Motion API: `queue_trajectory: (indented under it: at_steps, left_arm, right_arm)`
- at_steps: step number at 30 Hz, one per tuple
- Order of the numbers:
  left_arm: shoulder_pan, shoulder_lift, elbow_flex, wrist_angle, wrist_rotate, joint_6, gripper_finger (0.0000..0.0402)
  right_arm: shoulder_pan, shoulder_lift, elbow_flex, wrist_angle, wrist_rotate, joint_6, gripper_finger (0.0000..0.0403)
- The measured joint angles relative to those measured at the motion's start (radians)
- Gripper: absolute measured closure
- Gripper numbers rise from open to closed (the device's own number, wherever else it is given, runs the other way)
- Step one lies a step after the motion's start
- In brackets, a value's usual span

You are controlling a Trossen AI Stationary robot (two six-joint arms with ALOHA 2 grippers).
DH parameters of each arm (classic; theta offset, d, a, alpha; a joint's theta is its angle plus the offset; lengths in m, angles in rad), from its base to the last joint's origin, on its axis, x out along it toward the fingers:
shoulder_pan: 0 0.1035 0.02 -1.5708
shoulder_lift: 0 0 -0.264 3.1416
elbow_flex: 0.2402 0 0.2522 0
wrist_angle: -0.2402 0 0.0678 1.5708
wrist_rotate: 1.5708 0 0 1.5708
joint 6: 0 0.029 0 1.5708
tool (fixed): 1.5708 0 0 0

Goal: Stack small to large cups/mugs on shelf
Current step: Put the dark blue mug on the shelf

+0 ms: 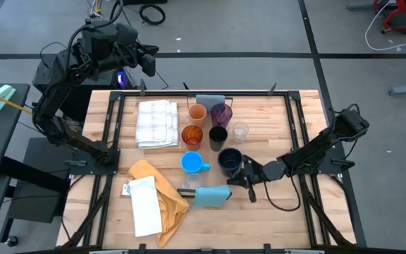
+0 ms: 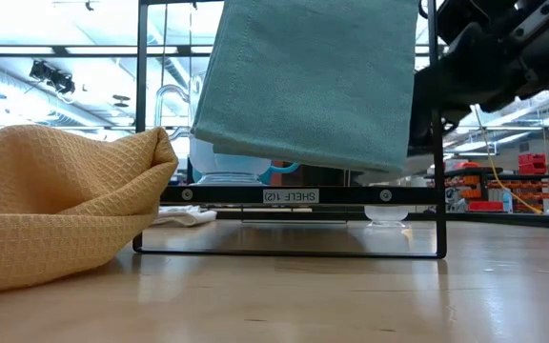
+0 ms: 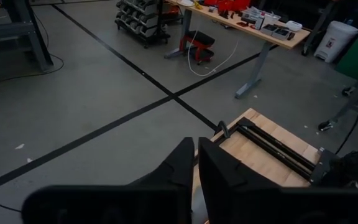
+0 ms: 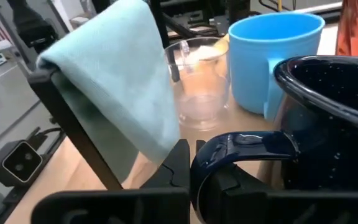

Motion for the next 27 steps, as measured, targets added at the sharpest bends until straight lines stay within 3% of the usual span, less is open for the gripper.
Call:
queue_trajectory:
  at_steps: [13,27]
  left_arm:
    - [0.0,0.0,0.0,0.0,0.0,-0.001,0.0372]
    - [0.0,0.0,0.0,-0.005,0.0,-0.001,0.0382]
  right_arm:
    - [-0.002,0.226,0.115,0.104,-0.07,-0.05,0.0392]
    - [-0.029,0.243,0.132,0.078,-0.071,-0.074,0.0392]
